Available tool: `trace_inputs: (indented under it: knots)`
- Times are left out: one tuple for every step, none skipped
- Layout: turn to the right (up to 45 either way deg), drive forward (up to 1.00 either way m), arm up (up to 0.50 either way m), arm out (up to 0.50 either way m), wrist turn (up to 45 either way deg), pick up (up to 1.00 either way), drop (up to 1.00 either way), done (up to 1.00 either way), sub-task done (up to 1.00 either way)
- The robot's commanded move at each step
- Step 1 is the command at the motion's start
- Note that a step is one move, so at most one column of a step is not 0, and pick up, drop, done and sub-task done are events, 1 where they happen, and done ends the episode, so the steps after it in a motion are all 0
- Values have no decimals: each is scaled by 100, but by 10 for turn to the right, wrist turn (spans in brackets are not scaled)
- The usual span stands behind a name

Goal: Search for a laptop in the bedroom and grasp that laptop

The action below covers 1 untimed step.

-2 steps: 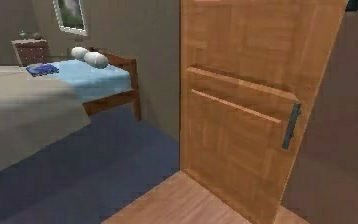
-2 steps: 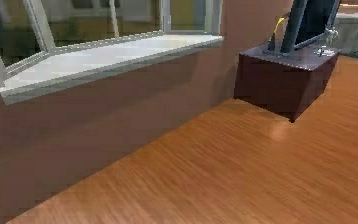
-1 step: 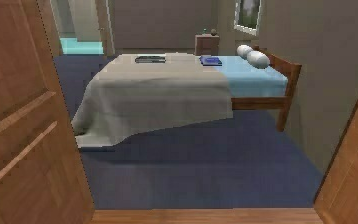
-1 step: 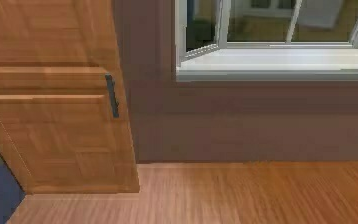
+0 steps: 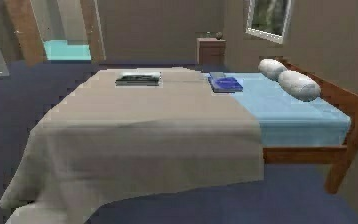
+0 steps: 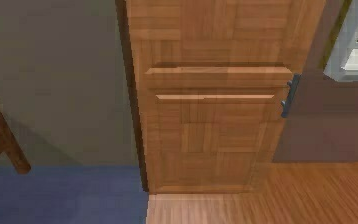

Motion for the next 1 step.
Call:
trace_inputs:
  knots:
    - [0, 40, 0, 0, 0, 0, 0, 0, 0]
